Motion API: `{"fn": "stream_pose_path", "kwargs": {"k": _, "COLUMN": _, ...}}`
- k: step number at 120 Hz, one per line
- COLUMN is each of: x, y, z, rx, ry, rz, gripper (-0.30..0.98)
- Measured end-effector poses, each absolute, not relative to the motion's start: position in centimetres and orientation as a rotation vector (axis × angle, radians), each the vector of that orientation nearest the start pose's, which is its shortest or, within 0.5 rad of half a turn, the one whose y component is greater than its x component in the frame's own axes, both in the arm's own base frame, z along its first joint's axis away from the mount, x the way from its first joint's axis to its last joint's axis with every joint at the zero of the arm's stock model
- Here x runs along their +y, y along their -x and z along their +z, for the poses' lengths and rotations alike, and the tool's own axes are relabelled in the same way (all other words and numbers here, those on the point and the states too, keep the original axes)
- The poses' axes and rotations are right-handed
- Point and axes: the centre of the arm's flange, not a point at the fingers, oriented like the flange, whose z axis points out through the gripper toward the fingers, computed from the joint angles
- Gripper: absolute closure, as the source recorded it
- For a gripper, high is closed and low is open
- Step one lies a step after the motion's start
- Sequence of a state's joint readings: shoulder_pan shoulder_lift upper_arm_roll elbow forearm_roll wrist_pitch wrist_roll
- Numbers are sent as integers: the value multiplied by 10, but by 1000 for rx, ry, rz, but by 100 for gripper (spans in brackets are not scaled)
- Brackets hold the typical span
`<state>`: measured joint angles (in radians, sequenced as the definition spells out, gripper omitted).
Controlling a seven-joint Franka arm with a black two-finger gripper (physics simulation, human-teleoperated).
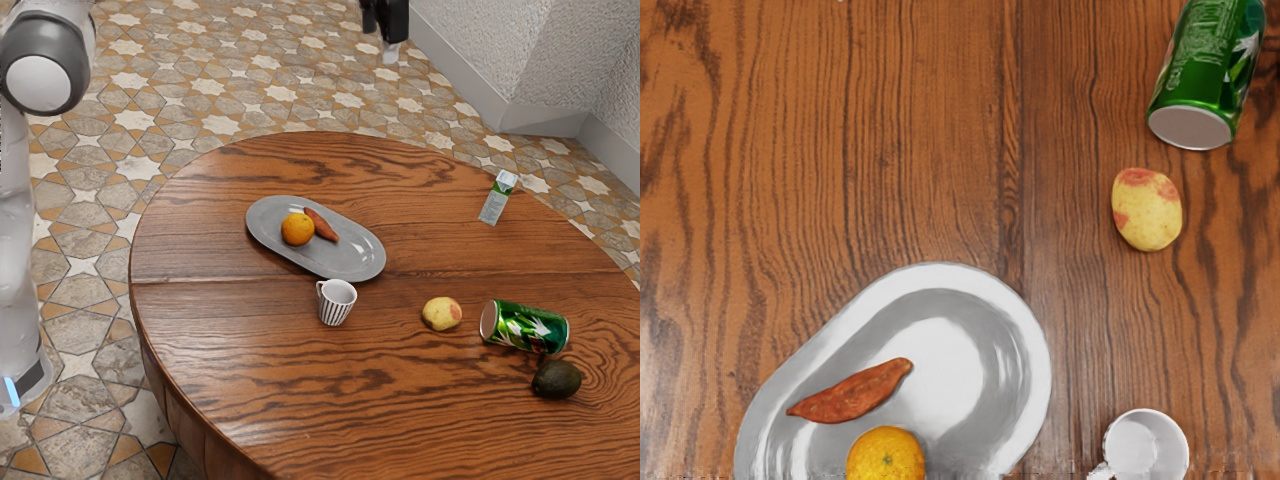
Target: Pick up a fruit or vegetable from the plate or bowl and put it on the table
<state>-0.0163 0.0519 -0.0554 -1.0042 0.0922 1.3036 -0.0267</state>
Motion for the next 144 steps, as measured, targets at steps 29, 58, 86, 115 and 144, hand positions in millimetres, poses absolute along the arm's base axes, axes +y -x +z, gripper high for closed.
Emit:
{"fn": "stream_pose_path", "kwargs": {"k": 29, "x": 25, "y": -552, "z": 754, "rx": -129, "ry": 3055, "rz": -133, "gripper": 0}}
{"fn": "stream_pose_path", "kwargs": {"k": 58, "x": 45, "y": -553, "z": 684, "rx": -207, "ry": 3034, "rz": 41, "gripper": 0}}
{"fn": "stream_pose_path", "kwargs": {"k": 86, "x": 50, "y": -503, "z": 612, "rx": -355, "ry": 3107, "rz": 39, "gripper": 0}}
{"fn": "stream_pose_path", "kwargs": {"k": 115, "x": 49, "y": -497, "z": 578, "rx": -479, "ry": 3107, "rz": -78, "gripper": 0}}
{"fn": "stream_pose_path", "kwargs": {"k": 144, "x": 67, "y": -496, "z": 549, "rx": -608, "ry": 3085, "rz": -84, "gripper": 0}}
